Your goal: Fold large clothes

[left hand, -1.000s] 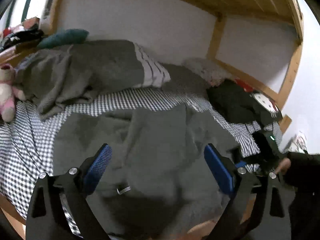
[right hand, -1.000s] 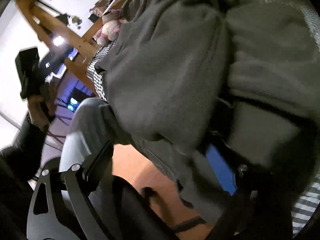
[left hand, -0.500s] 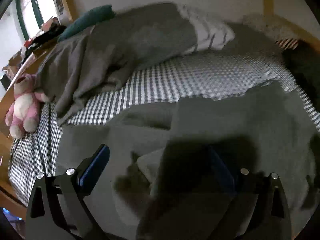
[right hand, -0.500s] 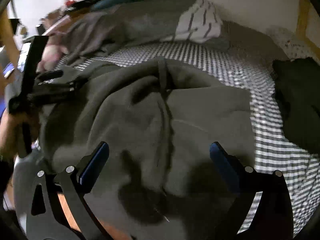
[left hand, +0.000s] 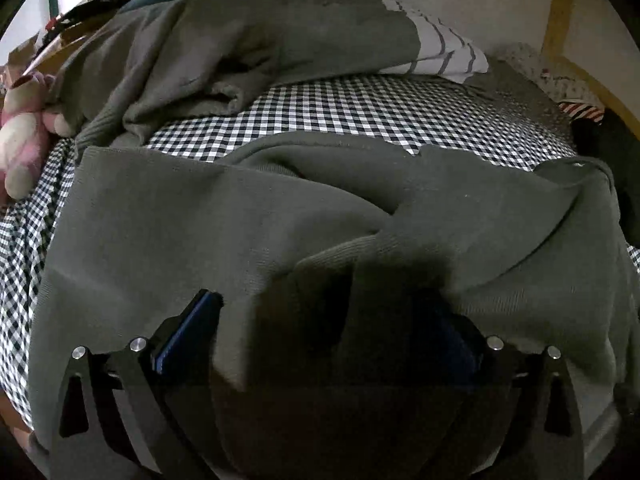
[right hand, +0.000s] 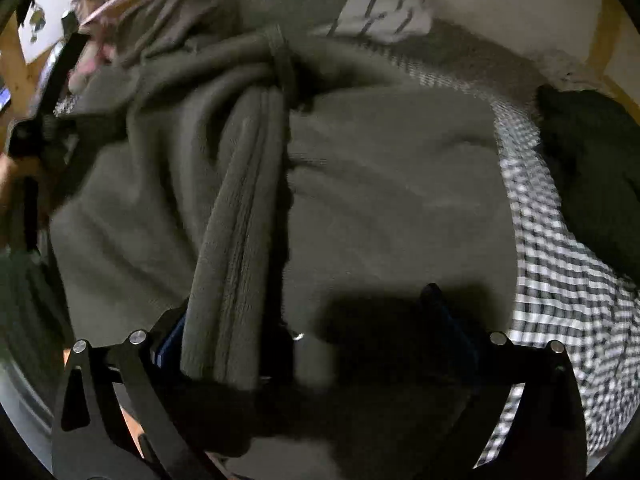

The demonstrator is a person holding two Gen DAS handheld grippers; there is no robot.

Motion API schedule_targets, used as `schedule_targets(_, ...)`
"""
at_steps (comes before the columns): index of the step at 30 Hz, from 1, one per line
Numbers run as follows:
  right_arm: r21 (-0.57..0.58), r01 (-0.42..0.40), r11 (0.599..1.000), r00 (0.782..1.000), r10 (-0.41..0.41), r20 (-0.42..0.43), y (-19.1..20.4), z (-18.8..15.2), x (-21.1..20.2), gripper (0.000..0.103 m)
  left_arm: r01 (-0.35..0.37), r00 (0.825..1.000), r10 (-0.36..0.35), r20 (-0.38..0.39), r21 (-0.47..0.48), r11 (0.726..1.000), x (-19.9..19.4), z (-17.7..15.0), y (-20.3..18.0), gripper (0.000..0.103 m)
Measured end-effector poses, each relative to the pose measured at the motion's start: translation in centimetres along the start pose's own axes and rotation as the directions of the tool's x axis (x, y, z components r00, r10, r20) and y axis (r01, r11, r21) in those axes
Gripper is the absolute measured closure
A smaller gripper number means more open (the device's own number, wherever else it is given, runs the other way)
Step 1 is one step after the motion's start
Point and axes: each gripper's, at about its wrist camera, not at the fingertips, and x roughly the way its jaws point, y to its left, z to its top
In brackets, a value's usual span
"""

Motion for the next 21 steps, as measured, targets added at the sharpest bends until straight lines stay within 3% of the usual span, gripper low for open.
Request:
schedule_targets(3,-0.152,0.06,0.987,0.997,-0.05,0.066,4.1,-0.2,-0.1,0.004,-0.005,1.0,0.005,0.016,-0.007,1.0,0.3,0.1,-0.2,0.004)
schedule_targets(6,-0.227,0.099,0.969,0.994,-0.105,-0.016,5.6,-1.7,2.7,0.004,-0.015,1.0,0.014,0.023,0.005,1.0,0.4,0.3,-0.5,0.004)
schedule_targets(13,-0.134,0.088,0.987,0.996,-0.087,0.012,0.9,-4.3,-0.4,0.004,-0.001,1.0,0.001,0.019,-0.014,1.0,0.3,0.1,-0.3,0.004)
schedule_targets(15,-0.127,0.153,0.98,0.986,-0.142,0.086,1.6,-3.9,-2.0,0.004,-0.037,0.999,0.038,0.029,-0.032,0.999,-0.7,-0.2,-0.8,0.004)
schedule_targets(17,-0.168,0.165,0.972,0.978,-0.14,0.154,3.3,-3.6,-2.4,0.004,-0.091,0.992,0.093,0.086,-0.033,0.995,-2.7,-0.9,-1.7,0.004)
schedule_targets(18,-0.196,0.159,0.968,0.979,-0.128,0.16,4.1,-3.7,-2.2,0.004,-0.103,0.982,0.105,0.156,-0.02,0.995,-4.6,-1.6,-2.6,0.004)
schedule_targets(21,-0.266,0.142,0.953,0.988,-0.121,0.093,6.2,-4.3,1.0,0.004,-0.131,0.949,0.112,0.295,0.047,0.99,-8.4,-4.3,-5.6,0.004)
